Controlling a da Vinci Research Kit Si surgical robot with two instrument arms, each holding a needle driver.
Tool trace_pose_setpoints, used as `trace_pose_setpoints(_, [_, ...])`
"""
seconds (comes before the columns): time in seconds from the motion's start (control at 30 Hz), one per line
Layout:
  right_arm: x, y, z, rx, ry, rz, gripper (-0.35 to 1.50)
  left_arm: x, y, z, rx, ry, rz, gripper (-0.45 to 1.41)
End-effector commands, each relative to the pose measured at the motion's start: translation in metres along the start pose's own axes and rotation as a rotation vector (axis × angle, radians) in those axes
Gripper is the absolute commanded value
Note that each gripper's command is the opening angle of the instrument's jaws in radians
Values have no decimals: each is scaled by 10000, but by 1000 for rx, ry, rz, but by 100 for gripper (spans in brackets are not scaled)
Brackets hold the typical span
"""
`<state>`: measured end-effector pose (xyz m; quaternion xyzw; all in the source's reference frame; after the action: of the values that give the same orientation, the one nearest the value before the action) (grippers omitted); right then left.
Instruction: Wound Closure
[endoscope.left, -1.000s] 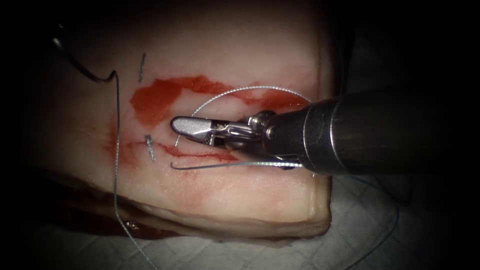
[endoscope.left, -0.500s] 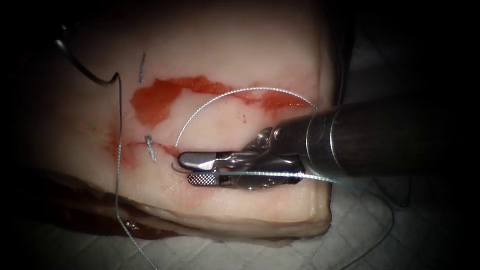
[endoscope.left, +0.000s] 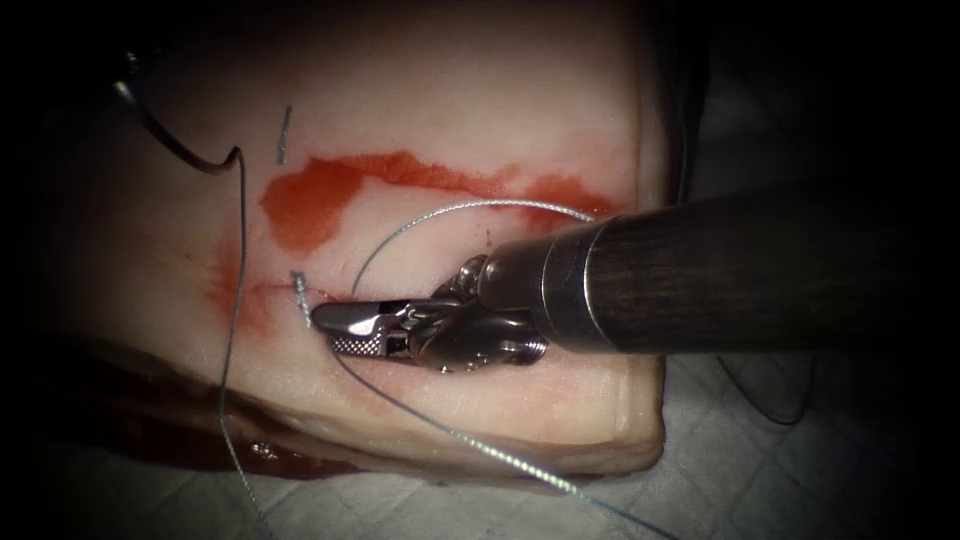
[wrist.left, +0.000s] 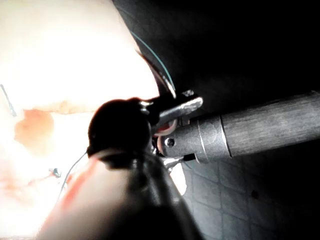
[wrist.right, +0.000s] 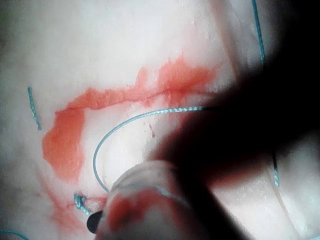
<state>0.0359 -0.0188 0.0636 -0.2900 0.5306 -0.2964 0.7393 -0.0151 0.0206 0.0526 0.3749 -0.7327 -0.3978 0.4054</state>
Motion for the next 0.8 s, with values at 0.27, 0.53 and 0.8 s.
trace_pose_setpoints(0.27, [-2, 38, -35, -97, 52, -192, -35, 2, 5, 4, 1, 0, 1, -45])
trace_pose_setpoints(0.53, [-29, 105, -123, -244, 16, -250, -35, 3, 5, 4, 1, 0, 1, -45])
trace_pose_setpoints(0.8, [-80, 166, -236, -343, -176, -330, -35, 3, 5, 4, 1, 0, -4, -45])
